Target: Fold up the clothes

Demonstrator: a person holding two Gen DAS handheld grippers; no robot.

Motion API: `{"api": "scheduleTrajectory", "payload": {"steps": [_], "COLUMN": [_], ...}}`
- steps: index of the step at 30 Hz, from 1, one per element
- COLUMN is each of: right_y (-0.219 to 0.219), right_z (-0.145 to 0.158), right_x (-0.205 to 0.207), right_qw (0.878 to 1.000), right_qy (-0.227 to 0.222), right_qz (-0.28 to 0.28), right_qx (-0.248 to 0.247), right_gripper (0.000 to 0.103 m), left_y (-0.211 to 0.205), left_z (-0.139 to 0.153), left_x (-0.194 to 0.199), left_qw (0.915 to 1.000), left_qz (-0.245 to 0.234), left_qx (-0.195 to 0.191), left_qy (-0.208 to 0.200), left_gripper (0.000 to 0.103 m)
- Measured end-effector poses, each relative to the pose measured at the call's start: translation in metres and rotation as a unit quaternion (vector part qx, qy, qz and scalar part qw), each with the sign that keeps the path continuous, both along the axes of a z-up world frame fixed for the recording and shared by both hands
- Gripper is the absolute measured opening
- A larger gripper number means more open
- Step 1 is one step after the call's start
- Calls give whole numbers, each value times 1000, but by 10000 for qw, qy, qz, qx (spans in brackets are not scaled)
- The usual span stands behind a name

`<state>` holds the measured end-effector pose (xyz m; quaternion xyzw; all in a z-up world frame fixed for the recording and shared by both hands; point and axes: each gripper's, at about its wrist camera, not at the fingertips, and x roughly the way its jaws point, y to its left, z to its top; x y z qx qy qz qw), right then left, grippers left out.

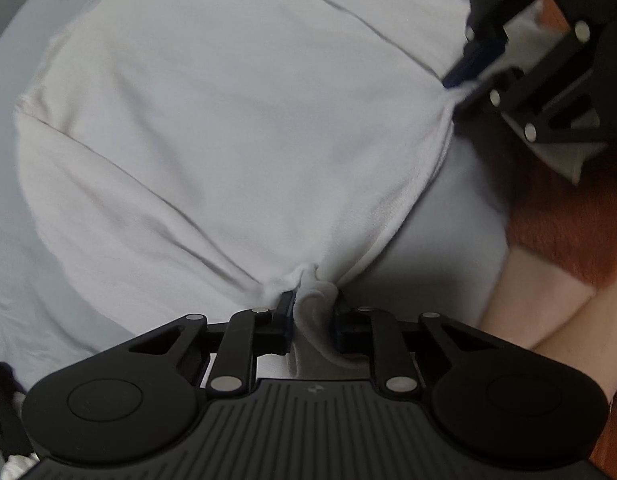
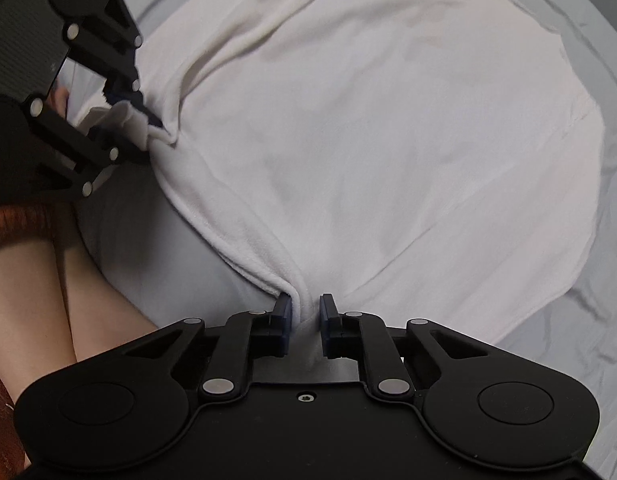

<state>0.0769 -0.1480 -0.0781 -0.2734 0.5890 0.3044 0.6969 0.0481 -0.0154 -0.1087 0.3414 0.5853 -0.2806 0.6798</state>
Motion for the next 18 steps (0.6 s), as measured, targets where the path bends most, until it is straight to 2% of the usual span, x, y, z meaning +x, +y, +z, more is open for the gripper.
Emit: {"api": "scheduleTrajectory", "payload": {"steps": [4,7,11,13,15,18], "right_y": [-1,-2,-17,-24,-39,-54], "right_z": [10,9,-11,-2,13,28], "right_x": [28,46,65,67,62,59], "right_qw": [9997,9988,9953,9935,9916,9868], "right_qy": [-86,-98,189,260,293,447], "right_qz": [-172,-413,-801,-943,-1053,-1234], "right_qx": [127,249,503,586,688,947], "right_gripper": [12,12,14,25,31,38], "left_y": [7,11,23,16,3,9], "left_z": [14,12,2,3,5,13], "left_x": [31,51,66,70,73,77], "left_qw": [9996,9989,9974,9963,9947,9909], "left_qz": [204,439,677,777,894,1096], "left_qx": [6,-44,-253,-376,-507,-784], "left_qy": [-169,-172,-12,-21,-41,5], "left_gripper": [17,20,25,36,42,47]}}
